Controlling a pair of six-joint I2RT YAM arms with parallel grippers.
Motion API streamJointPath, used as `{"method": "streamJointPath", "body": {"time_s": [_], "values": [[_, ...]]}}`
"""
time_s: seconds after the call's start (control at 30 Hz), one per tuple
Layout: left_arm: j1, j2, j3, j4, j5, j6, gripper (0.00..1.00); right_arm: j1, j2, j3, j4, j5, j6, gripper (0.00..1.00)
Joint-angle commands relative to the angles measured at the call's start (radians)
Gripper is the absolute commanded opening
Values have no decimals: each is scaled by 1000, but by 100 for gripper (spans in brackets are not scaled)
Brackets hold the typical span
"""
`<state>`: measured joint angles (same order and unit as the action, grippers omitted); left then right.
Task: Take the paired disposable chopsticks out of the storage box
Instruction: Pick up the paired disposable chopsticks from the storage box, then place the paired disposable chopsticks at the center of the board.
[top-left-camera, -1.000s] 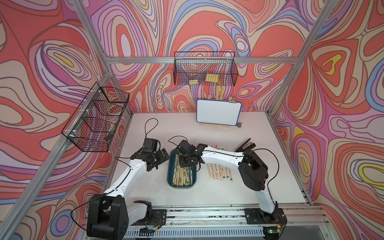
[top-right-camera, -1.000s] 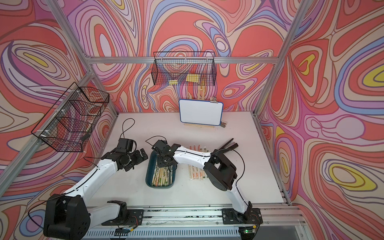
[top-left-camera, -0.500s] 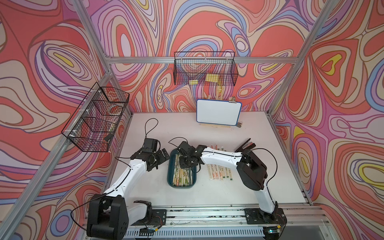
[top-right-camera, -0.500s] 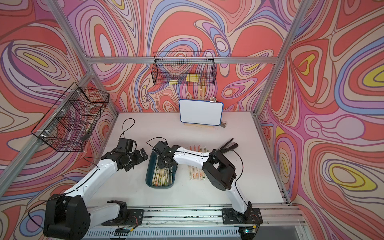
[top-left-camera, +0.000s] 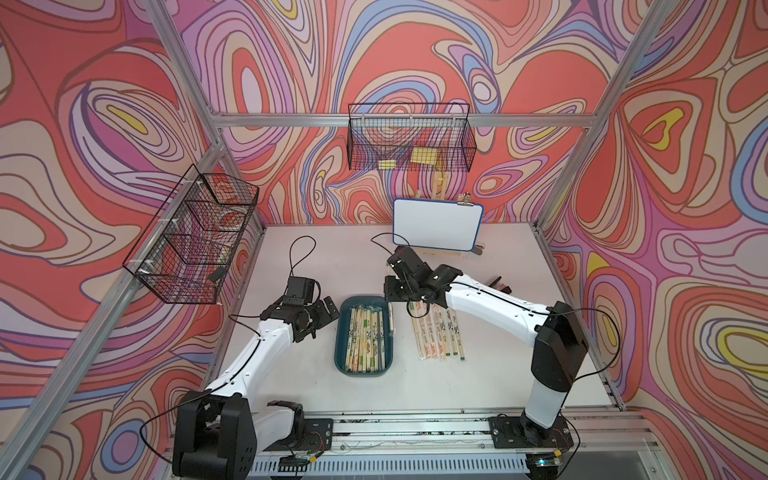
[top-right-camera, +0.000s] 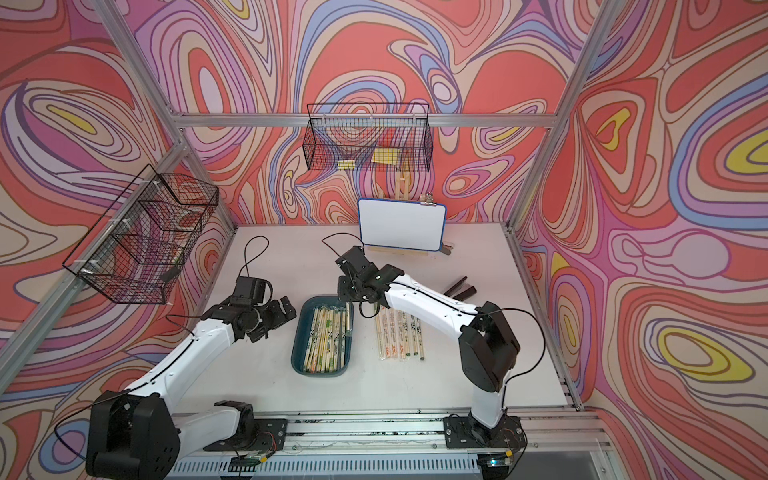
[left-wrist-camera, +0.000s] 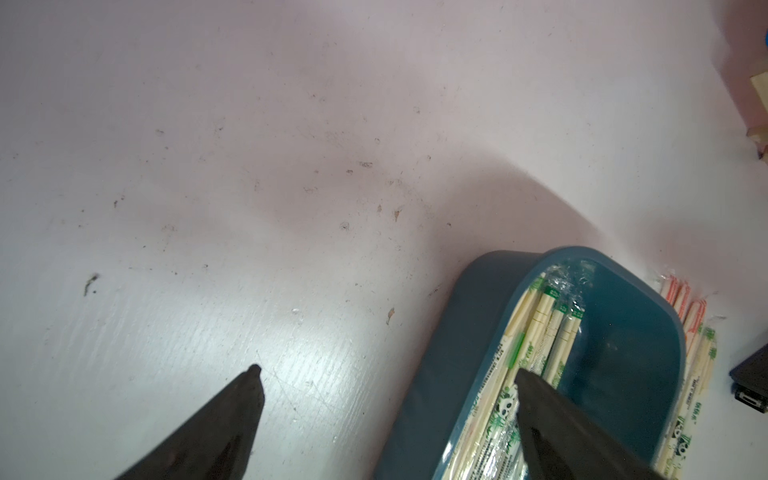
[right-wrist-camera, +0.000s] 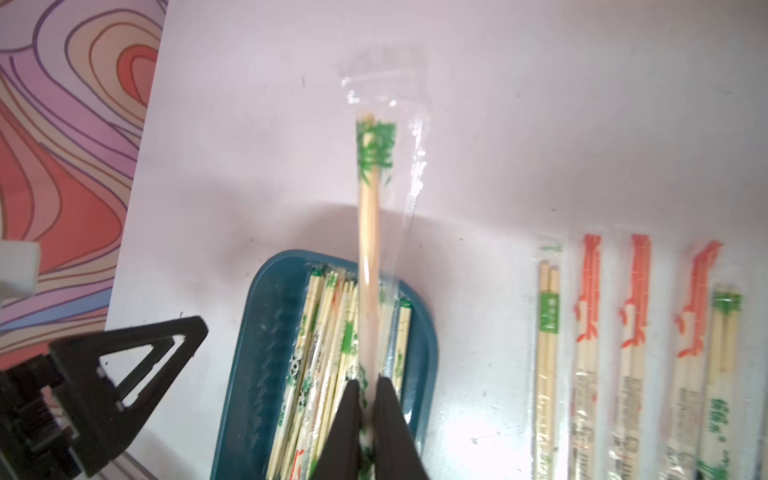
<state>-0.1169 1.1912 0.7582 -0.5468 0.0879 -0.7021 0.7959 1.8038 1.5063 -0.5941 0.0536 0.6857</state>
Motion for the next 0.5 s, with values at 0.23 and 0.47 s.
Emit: {"method": "streamJointPath", "body": {"time_s": [0.23,0.47], "values": [[-10,-19,55,-42,45,24,100,-36,69,-171,44,-40,-3,2],[-22,-14,62,-44,44,18,100,-37,123,-198,70,-61,-2,3]]}}
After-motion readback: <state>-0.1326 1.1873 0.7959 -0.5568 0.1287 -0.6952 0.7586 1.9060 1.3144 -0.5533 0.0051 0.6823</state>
